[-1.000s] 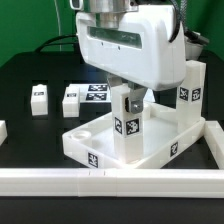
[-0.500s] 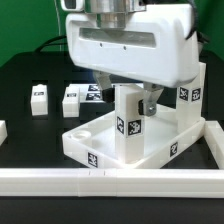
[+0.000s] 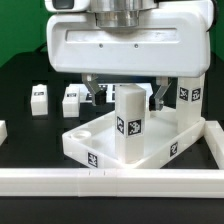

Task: Assemble desk

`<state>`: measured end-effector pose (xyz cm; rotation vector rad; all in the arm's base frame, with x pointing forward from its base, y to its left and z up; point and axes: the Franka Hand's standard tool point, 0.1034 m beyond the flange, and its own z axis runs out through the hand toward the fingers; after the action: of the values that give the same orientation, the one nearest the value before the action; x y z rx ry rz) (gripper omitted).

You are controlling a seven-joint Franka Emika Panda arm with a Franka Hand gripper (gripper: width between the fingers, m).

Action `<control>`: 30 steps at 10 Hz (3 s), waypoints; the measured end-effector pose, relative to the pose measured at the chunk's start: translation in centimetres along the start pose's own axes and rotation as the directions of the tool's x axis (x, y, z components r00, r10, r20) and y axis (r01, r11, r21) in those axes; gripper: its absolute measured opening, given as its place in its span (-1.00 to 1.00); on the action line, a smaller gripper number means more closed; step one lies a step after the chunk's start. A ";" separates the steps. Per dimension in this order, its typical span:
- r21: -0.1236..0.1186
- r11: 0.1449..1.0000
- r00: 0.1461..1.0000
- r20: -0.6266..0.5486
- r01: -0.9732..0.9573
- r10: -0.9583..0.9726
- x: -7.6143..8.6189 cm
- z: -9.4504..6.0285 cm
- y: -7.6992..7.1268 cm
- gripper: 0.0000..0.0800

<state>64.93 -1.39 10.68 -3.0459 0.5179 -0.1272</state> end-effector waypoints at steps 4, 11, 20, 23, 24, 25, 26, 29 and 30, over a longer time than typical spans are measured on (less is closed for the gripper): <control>-0.006 0.943 0.943 0.003 0.334 -0.334 -0.1 0.1 -0.1 0.62; -0.038 0.841 0.842 0.017 0.539 -0.539 -0.3 0.1 -0.6 -0.28; -0.016 0.998 0.998 -0.005 -0.057 0.056 -0.5 0.2 -1.0 -0.28; -0.008 0.947 0.948 -0.007 -0.320 0.320 -0.6 0.2 -1.3 -0.27; -0.003 0.893 0.893 -0.004 -0.451 0.451 -0.6 0.3 -1.5 -0.27; 0.000 0.843 0.843 -0.003 -0.537 0.537 -0.6 0.3 -1.5 -0.27; 0.005 0.797 0.797 0.003 -0.605 0.605 -0.6 0.3 -1.6 -0.27; 0.008 0.676 0.676 0.009 -0.737 0.737 -0.7 0.3 -1.9 -0.27; 0.008 0.713 0.713 0.009 -0.701 0.701 -0.7 0.3 -1.9 0.00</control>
Offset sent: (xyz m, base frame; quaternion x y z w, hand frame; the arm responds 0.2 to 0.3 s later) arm 0.0006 0.0128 -0.0012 0.0077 0.0008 -0.2301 0.9731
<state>64.88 0.65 10.45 -2.5915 1.6123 -0.0828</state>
